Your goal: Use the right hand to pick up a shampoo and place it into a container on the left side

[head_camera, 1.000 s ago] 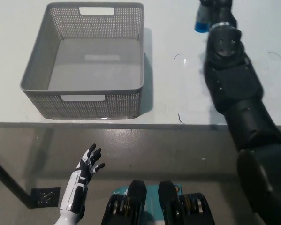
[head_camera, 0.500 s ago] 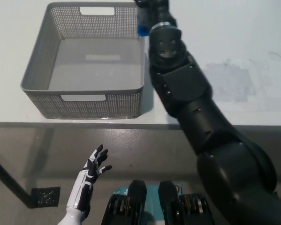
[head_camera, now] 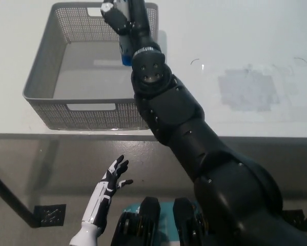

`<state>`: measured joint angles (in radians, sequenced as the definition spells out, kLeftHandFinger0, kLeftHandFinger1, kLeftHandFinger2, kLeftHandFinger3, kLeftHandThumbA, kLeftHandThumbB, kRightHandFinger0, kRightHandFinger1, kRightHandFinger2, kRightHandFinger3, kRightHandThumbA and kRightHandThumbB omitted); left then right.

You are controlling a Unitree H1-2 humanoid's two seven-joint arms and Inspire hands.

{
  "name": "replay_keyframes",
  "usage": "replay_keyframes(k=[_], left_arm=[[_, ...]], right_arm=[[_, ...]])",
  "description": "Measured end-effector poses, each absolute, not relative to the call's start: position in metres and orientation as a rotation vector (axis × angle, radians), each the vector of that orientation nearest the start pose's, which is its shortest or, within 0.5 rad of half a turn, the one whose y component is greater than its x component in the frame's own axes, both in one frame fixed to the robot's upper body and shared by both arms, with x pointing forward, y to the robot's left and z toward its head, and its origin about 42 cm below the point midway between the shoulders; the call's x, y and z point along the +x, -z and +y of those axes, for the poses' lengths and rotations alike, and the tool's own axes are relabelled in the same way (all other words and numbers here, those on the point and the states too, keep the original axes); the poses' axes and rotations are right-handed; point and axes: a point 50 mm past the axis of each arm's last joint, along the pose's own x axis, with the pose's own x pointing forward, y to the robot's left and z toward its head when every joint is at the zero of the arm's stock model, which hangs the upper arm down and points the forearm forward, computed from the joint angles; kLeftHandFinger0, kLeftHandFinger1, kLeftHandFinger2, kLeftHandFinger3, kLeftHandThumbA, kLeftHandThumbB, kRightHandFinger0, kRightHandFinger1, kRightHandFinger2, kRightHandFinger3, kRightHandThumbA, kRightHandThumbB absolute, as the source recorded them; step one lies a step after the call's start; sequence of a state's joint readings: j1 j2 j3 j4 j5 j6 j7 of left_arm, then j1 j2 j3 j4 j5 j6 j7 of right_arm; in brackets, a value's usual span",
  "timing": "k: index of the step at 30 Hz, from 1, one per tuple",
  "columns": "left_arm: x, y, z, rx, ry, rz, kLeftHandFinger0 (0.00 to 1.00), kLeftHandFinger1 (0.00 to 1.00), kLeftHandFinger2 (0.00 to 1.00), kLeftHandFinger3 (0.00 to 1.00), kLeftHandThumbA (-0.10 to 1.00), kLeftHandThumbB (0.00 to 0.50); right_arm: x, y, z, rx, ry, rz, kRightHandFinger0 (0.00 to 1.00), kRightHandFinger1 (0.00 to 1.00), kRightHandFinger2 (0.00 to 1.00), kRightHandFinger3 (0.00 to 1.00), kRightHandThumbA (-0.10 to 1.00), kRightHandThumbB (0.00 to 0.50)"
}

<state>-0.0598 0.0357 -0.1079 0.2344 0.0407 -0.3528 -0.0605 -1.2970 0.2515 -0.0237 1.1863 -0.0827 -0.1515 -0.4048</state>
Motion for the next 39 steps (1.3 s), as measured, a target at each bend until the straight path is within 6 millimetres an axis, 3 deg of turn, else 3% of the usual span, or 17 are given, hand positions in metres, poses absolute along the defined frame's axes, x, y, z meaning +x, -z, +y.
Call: replay_keyframes(k=[9,13,18,20,21,22,23,24,25,29,35,37,39], left_arm=[[0.298,-0.071,0.184,0.091,0.203,-0.181,0.8,0.94,0.97,1.0,0.99,0.224],[0.299,-0.072,0.183,0.1,0.207,-0.189,0.79,0.93,0.96,1.0,1.0,0.251],[0.302,-0.073,0.182,0.108,0.211,-0.194,0.79,0.93,0.95,1.0,1.0,0.267],[0.303,-0.073,0.182,0.111,0.212,-0.195,0.79,0.92,0.95,1.0,1.0,0.259],[0.303,-0.073,0.182,0.113,0.213,-0.195,0.79,0.92,0.95,1.0,1.0,0.258],[0.303,-0.073,0.182,0.114,0.213,-0.195,0.79,0.92,0.95,1.0,1.0,0.257],[0.303,-0.073,0.182,0.114,0.213,-0.195,0.79,0.92,0.94,1.0,1.0,0.259],[0.303,-0.073,0.182,0.114,0.214,-0.195,0.78,0.91,0.94,1.0,1.0,0.258],[0.303,-0.073,0.182,0.115,0.214,-0.195,0.78,0.91,0.93,1.0,1.0,0.258],[0.303,-0.073,0.181,0.119,0.217,-0.195,0.78,0.91,0.93,1.0,1.0,0.255],[0.303,-0.072,0.18,0.12,0.221,-0.191,0.77,0.9,0.91,1.0,1.0,0.249],[0.304,-0.07,0.18,0.121,0.224,-0.187,0.75,0.89,0.9,1.0,1.0,0.257],[0.305,-0.07,0.179,0.122,0.227,-0.186,0.75,0.89,0.9,1.0,1.0,0.241]], right_arm=[[0.529,-0.287,0.032,-0.107,-0.082,-0.097,0.0,0.26,0.71,0.74,-0.1,0.129],[0.526,-0.263,0.025,-0.109,-0.072,-0.054,0.0,0.27,0.74,0.77,-0.1,0.135],[0.525,-0.261,0.025,-0.105,-0.071,-0.059,0.0,0.28,0.76,0.78,-0.1,0.144],[0.525,-0.261,0.024,-0.105,-0.071,-0.06,0.05,0.34,0.79,0.78,-0.1,0.169],[0.525,-0.261,0.024,-0.105,-0.071,-0.061,0.32,0.65,1.0,0.98,0.14,0.215],[0.525,-0.261,0.024,-0.104,-0.072,-0.062,0.48,0.76,1.0,1.0,0.36,0.267],[0.525,-0.261,0.024,-0.101,-0.074,-0.066,0.7,0.96,1.0,1.0,0.57,0.334],[0.525,-0.261,0.024,-0.097,-0.079,-0.071,0.8,1.0,1.0,1.0,0.65,0.339],[0.526,-0.261,0.023,-0.096,-0.088,-0.077,1.0,1.0,1.0,1.0,0.85,0.448],[0.53,-0.264,0.015,-0.096,-0.143,-0.101,1.0,1.0,1.0,1.0,1.0,0.5],[0.543,-0.276,-0.008,-0.097,-0.181,-0.142,1.0,1.0,1.0,1.0,1.0,0.453],[0.546,-0.285,-0.014,-0.092,-0.185,-0.173,1.0,1.0,1.0,1.0,1.0,0.484],[0.548,-0.298,-0.017,-0.085,-0.188,-0.218,1.0,1.0,1.0,1.0,1.0,0.484]])
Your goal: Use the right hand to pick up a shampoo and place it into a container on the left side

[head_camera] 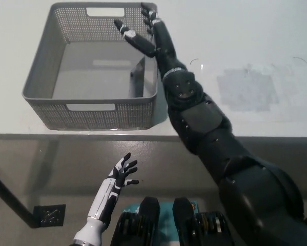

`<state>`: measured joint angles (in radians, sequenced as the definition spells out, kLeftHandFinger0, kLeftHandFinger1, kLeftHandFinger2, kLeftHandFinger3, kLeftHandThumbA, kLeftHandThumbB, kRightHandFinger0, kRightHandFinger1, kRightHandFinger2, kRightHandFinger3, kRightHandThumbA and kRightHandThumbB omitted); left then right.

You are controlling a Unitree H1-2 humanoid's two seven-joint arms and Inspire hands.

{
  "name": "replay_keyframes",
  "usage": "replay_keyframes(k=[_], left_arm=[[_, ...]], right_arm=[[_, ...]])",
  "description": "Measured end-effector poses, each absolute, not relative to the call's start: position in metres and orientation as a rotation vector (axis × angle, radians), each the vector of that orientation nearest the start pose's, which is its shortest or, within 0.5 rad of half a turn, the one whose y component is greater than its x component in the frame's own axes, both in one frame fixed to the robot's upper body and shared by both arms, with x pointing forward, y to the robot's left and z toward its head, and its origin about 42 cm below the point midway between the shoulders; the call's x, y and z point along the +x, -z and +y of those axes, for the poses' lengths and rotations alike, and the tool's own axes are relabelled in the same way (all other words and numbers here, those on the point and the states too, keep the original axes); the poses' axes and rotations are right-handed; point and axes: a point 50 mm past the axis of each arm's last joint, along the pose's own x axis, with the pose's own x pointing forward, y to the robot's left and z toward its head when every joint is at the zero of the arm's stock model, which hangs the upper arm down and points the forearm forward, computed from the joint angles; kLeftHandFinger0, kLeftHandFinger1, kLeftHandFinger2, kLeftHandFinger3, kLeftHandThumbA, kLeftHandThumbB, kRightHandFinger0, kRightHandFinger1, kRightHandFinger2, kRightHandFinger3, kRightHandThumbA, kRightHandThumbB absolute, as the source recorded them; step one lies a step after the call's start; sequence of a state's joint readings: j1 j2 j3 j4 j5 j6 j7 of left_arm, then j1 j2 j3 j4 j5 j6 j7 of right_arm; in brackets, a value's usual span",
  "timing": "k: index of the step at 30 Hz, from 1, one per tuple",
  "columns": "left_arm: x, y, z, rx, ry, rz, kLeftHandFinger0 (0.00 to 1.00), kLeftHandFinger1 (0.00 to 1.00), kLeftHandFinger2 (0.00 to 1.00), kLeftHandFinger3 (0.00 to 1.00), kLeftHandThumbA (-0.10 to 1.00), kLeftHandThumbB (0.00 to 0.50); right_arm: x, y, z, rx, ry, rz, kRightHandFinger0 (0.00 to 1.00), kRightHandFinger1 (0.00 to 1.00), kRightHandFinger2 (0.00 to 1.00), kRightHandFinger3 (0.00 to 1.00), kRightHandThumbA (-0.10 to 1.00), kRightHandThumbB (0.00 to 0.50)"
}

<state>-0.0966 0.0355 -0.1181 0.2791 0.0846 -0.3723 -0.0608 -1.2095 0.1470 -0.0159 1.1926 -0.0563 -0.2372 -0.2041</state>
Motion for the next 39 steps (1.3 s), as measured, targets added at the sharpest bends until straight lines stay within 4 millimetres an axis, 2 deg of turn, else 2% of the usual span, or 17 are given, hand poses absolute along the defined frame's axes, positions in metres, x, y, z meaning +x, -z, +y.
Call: replay_keyframes(k=[2,4,6,10,12,13,15,19,21,22,24,27,31,32,36,38,39], left_arm=[[0.306,-0.071,0.178,0.122,0.229,-0.189,0.78,0.91,0.91,1.0,1.0,0.238],[0.307,-0.071,0.178,0.122,0.23,-0.192,0.8,0.92,0.91,1.0,0.99,0.258],[0.307,-0.072,0.178,0.122,0.23,-0.193,0.8,0.92,0.91,1.0,1.0,0.272],[0.307,-0.071,0.178,0.122,0.23,-0.191,0.81,0.92,0.92,1.0,1.0,0.302],[0.307,-0.071,0.178,0.122,0.23,-0.19,0.81,0.92,0.92,1.0,1.0,0.3],[0.307,-0.071,0.178,0.122,0.23,-0.19,0.81,0.91,0.92,1.0,1.0,0.297],[0.307,-0.071,0.178,0.122,0.229,-0.19,0.81,0.91,0.93,1.0,1.0,0.301],[0.307,-0.071,0.179,0.122,0.229,-0.189,0.84,0.94,0.96,1.0,1.0,0.315],[0.307,-0.071,0.179,0.122,0.228,-0.189,0.85,0.95,0.98,1.0,1.0,0.307],[0.307,-0.07,0.179,0.122,0.228,-0.188,0.87,0.96,1.0,1.0,1.0,0.307],[0.307,-0.07,0.179,0.122,0.228,-0.188,0.88,0.98,1.0,1.0,1.0,0.303],[0.307,-0.07,0.179,0.122,0.227,-0.187,0.92,1.0,1.0,1.0,1.0,0.311],[0.306,-0.07,0.18,0.121,0.223,-0.186,0.96,1.0,1.0,1.0,1.0,0.315],[0.306,-0.07,0.18,0.12,0.222,-0.185,0.98,1.0,1.0,1.0,1.0,0.315],[0.305,-0.068,0.182,0.116,0.214,-0.18,1.0,1.0,1.0,1.0,1.0,0.334],[0.303,-0.067,0.184,0.112,0.208,-0.175,1.0,1.0,1.0,1.0,1.0,0.331],[0.302,-0.066,0.185,0.107,0.204,-0.172,1.0,1.0,1.0,1.0,1.0,0.333]], right_arm=[[0.55,-0.315,-0.021,-0.076,-0.191,-0.271,1.0,1.0,1.0,1.0,1.0,0.466],[0.551,-0.332,-0.025,-0.068,-0.192,-0.327,1.0,1.0,1.0,1.0,1.0,0.434],[0.551,-0.353,-0.031,-0.061,-0.191,-0.395,1.0,1.0,1.0,1.0,1.0,0.428],[0.548,-0.392,-0.052,-0.058,-0.173,-0.515,1.0,1.0,1.0,1.0,1.0,0.387],[0.543,-0.408,-0.064,-0.056,-0.162,-0.571,1.0,1.0,1.0,1.0,1.0,0.397],[0.541,-0.413,-0.069,-0.055,-0.155,-0.592,1.0,1.0,1.0,1.0,1.0,0.415],[0.535,-0.421,-0.082,-0.053,-0.14,-0.631,1.0,1.0,1.0,1.0,1.0,0.405],[0.52,-0.421,-0.108,-0.051,-0.11,-0.682,1.0,1.0,1.0,1.0,1.0,0.401],[0.511,-0.413,-0.123,-0.049,-0.091,-0.694,1.0,1.0,1.0,1.0,1.0,0.396],[0.506,-0.405,-0.131,-0.049,-0.081,-0.692,1.0,1.0,1.0,1.0,1.0,0.414],[0.5,-0.399,-0.138,-0.046,-0.072,-0.696,1.0,1.0,1.0,1.0,1.0,0.36],[0.476,-0.366,-0.167,-0.047,-0.037,-0.677,1.0,1.0,1.0,1.0,1.0,0.351],[0.441,-0.324,-0.197,-0.054,0.003,-0.639,1.0,1.0,1.0,1.0,1.0,0.385],[0.429,-0.31,-0.205,-0.055,0.013,-0.622,1.0,1.0,1.0,1.0,1.0,0.358],[0.374,-0.261,-0.225,-0.043,0.029,-0.554,1.0,1.0,1.0,1.0,1.0,0.328],[0.34,-0.236,-0.23,-0.035,0.024,-0.507,1.0,1.0,1.0,1.0,1.0,0.293],[0.322,-0.224,-0.231,-0.026,0.015,-0.483,1.0,1.0,1.0,1.0,1.0,0.331]])
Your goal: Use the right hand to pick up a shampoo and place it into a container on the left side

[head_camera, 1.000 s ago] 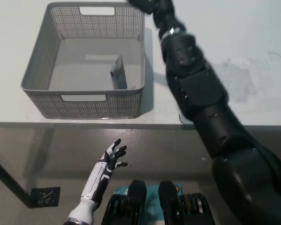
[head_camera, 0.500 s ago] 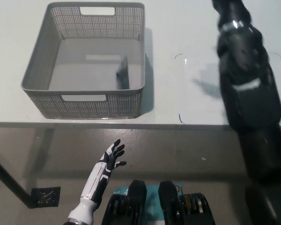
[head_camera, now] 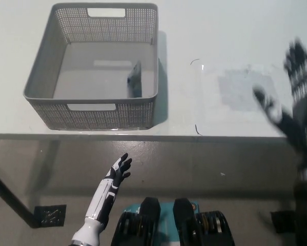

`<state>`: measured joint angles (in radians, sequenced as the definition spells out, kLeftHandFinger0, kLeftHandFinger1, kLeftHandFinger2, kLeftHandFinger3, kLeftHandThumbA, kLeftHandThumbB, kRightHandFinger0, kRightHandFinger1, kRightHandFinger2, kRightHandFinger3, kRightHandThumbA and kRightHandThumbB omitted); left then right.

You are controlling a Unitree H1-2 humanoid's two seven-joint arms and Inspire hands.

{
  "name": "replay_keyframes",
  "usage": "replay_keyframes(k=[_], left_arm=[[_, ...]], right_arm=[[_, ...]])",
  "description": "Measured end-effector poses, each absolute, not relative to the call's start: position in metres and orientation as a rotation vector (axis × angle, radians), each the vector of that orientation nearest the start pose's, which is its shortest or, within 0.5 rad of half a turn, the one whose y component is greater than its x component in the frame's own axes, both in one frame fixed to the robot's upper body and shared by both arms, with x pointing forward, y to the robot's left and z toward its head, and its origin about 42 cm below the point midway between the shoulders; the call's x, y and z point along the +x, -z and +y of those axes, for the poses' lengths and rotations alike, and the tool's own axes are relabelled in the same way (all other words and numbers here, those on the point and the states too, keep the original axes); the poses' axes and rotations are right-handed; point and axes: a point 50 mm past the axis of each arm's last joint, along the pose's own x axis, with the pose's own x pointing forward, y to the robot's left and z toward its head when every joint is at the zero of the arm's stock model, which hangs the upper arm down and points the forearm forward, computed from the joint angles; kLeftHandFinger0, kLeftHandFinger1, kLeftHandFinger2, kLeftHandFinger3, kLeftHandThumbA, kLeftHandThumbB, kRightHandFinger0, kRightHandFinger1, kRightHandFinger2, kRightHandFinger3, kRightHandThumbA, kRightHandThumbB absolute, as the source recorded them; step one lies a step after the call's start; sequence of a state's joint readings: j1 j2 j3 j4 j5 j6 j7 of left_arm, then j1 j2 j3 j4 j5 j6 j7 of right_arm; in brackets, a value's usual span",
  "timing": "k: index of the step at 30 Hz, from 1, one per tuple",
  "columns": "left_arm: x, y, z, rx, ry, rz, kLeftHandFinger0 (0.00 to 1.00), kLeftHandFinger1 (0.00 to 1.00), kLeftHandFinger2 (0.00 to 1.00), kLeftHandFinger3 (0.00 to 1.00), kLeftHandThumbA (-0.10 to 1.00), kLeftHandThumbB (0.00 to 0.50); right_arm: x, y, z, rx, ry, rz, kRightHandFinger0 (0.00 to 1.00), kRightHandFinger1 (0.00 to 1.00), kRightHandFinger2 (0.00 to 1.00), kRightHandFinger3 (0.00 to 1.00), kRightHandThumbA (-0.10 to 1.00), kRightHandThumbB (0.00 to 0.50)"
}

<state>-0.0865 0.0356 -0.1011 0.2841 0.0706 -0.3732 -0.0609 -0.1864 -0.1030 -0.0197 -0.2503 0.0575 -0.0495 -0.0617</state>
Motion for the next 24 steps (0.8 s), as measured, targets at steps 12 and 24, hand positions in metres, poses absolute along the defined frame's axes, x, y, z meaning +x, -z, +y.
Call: replay_keyframes(k=[12,24], left_arm=[[0.298,-0.063,0.192,0.062,0.172,-0.16,0.99,1.0,1.0,1.0,1.0,0.35],[0.29,-0.049,0.2,0.057,0.145,-0.116,1.0,1.0,1.0,1.0,1.0,0.313]], right_arm=[[0.24,-0.107,-0.224,0.087,-0.058,-0.162,1.0,1.0,1.0,1.0,1.0,0.197],[0.236,-0.046,-0.219,0.074,-0.116,0.009,1.0,1.0,1.0,1.0,1.0,0.307]])
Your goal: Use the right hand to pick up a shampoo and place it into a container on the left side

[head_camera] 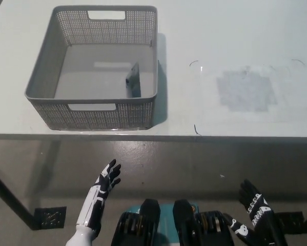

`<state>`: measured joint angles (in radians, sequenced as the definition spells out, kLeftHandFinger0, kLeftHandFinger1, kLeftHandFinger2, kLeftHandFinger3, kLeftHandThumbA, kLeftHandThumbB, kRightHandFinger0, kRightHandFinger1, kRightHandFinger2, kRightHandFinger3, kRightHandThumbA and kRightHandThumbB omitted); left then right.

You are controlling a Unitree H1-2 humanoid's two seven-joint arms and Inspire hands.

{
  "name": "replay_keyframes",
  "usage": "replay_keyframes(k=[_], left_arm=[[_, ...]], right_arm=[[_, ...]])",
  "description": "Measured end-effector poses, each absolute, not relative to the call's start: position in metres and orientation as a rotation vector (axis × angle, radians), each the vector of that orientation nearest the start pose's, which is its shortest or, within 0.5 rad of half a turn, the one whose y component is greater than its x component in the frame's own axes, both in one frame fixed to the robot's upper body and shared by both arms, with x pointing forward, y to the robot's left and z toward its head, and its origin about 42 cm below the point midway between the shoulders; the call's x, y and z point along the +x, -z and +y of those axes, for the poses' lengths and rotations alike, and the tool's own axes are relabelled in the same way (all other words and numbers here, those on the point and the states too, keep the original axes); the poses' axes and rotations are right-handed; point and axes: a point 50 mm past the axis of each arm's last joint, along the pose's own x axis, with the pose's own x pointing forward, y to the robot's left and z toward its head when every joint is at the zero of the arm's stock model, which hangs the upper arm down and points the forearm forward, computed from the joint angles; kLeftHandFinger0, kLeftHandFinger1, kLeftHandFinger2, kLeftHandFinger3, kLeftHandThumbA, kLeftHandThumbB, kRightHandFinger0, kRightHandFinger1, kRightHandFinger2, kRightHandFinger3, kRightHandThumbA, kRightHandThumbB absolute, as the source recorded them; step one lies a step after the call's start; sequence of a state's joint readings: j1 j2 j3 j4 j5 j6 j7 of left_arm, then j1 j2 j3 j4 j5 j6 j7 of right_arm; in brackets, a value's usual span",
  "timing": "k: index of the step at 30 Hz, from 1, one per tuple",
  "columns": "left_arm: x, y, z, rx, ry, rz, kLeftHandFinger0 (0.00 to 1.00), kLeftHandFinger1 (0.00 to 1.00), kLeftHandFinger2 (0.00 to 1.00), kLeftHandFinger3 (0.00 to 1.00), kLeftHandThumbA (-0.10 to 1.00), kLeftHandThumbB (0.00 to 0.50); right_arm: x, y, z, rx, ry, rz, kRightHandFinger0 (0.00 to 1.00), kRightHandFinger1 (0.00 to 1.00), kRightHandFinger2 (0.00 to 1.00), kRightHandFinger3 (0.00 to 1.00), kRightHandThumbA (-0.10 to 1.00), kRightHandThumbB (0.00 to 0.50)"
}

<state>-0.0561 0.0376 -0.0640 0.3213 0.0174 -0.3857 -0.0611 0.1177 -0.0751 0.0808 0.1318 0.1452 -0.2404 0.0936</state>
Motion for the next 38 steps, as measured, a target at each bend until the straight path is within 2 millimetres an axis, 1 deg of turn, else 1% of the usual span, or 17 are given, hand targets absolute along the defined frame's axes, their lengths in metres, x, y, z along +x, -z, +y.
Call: replay_keyframes(k=[3,4,5,6,10,11,14,15,19,21,23,26,28,29,32,36,38], left_arm=[[0.288,-0.042,0.202,0.057,0.138,-0.095,1.0,1.0,1.0,1.0,1.0,0.323],[0.287,-0.039,0.203,0.057,0.135,-0.086,1.0,1.0,1.0,1.0,1.0,0.326],[0.286,-0.038,0.204,0.057,0.132,-0.08,1.0,1.0,1.0,1.0,1.0,0.316],[0.285,-0.036,0.204,0.057,0.13,-0.076,1.0,1.0,1.0,1.0,1.0,0.319],[0.285,-0.033,0.205,0.057,0.127,-0.063,0.99,1.0,1.0,1.0,1.0,0.32],[0.285,-0.032,0.205,0.057,0.127,-0.062,0.99,1.0,1.0,1.0,1.0,0.313],[0.284,-0.031,0.206,0.058,0.126,-0.06,0.99,1.0,1.0,1.0,1.0,0.326],[0.283,-0.03,0.206,0.058,0.126,-0.06,0.98,1.0,1.0,1.0,1.0,0.318],[0.281,-0.028,0.206,0.06,0.125,-0.059,0.98,1.0,1.0,1.0,1.0,0.289],[0.28,-0.028,0.206,0.063,0.124,-0.059,1.0,1.0,1.0,1.0,1.0,0.328],[0.278,-0.027,0.206,0.069,0.125,-0.057,1.0,1.0,1.0,1.0,1.0,0.322],[0.271,-0.022,0.207,0.074,0.124,-0.044,1.0,1.0,1.0,1.0,1.0,0.349],[0.267,-0.02,0.208,0.074,0.122,-0.036,1.0,1.0,1.0,1.0,1.0,0.349],[0.265,-0.019,0.209,0.074,0.121,-0.034,1.0,1.0,1.0,1.0,1.0,0.335],[0.26,-0.017,0.209,0.075,0.119,-0.028,1.0,1.0,1.0,1.0,1.0,0.338],[0.252,-0.012,0.211,0.073,0.115,-0.011,1.0,1.0,1.0,1.0,1.0,0.344],[0.25,-0.011,0.211,0.073,0.114,-0.007,1.0,1.0,1.0,1.0,1.0,0.34]], right_arm=[[0.236,-0.043,-0.22,0.067,-0.121,0.011,1.0,1.0,1.0,1.0,1.0,0.315],[0.237,-0.042,-0.22,0.066,-0.122,0.012,1.0,1.0,1.0,1.0,1.0,0.335],[0.237,-0.042,-0.221,0.066,-0.121,0.012,1.0,1.0,1.0,1.0,1.0,0.357],[0.237,-0.042,-0.221,0.065,-0.121,0.012,1.0,1.0,1.0,1.0,1.0,0.368],[0.243,-0.045,-0.222,0.062,-0.124,0.001,1.0,1.0,1.0,1.0,1.0,0.368],[0.245,-0.046,-0.222,0.061,-0.127,-0.004,1.0,1.0,1.0,1.0,1.0,0.372],[0.247,-0.047,-0.222,0.059,-0.133,-0.009,1.0,1.0,1.0,1.0,1.0,0.383],[0.247,-0.046,-0.222,0.059,-0.133,-0.007,1.0,1.0,1.0,1.0,1.0,0.391],[0.245,-0.045,-0.223,0.055,-0.133,0.0,1.0,1.0,1.0,1.0,1.0,0.377],[0.245,-0.045,-0.223,0.054,-0.133,0.001,1.0,1.0,1.0,1.0,1.0,0.372],[0.245,-0.044,-0.224,0.054,-0.133,0.002,1.0,1.0,1.0,1.0,0.99,0.371],[0.242,-0.043,-0.224,0.053,-0.135,0.009,1.0,1.0,1.0,1.0,0.99,0.363],[0.24,-0.041,-0.224,0.054,-0.137,0.015,1.0,1.0,1.0,1.0,0.98,0.355],[0.238,-0.04,-0.224,0.054,-0.14,0.019,1.0,1.0,1.0,1.0,0.98,0.347],[0.233,-0.038,-0.224,0.055,-0.146,0.03,1.0,1.0,1.0,1.0,0.98,0.34],[0.227,-0.034,-0.224,0.057,-0.149,0.046,1.0,1.0,1.0,1.0,0.98,0.354],[0.225,-0.033,-0.224,0.057,-0.149,0.05,1.0,1.0,1.0,1.0,0.97,0.346]])
